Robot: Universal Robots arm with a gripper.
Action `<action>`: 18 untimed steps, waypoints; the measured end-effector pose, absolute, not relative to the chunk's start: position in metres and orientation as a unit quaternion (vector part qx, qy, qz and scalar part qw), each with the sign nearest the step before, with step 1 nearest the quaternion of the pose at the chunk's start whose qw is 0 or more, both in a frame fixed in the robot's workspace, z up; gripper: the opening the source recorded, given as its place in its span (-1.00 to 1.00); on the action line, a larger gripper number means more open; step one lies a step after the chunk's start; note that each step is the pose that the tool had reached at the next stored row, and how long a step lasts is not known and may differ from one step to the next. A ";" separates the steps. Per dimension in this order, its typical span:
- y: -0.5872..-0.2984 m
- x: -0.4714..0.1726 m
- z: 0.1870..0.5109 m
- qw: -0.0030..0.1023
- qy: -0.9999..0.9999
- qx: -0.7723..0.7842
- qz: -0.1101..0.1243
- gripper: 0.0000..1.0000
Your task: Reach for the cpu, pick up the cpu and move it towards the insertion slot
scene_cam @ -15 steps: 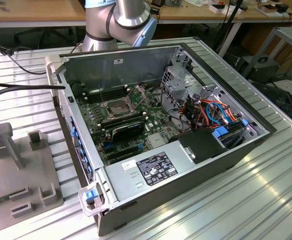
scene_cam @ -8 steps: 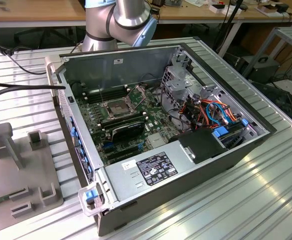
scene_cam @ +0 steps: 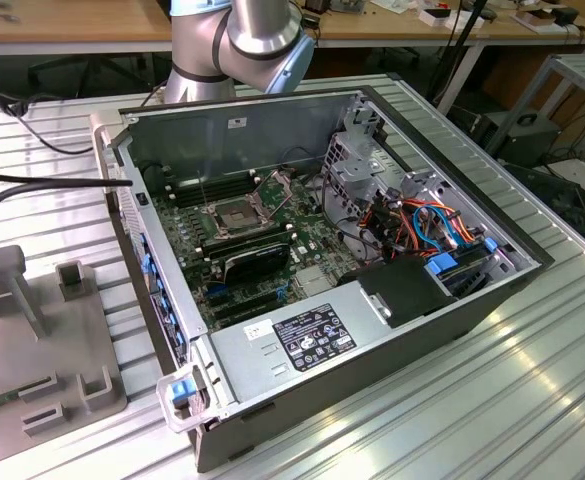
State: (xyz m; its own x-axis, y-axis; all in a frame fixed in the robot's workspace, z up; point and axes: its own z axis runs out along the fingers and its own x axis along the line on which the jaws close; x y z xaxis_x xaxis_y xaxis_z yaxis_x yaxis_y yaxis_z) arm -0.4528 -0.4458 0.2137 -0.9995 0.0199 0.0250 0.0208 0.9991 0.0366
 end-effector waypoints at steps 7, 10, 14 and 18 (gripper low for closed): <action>-0.449 -0.453 0.199 0.012 -1.000 -0.010 -0.018 0.34; -0.450 -0.453 0.197 0.012 -1.000 -0.010 -0.018 0.34; -0.450 -0.453 0.196 0.012 -1.000 -0.011 -0.018 0.34; -0.450 -0.453 0.195 0.012 -1.000 -0.012 -0.018 0.34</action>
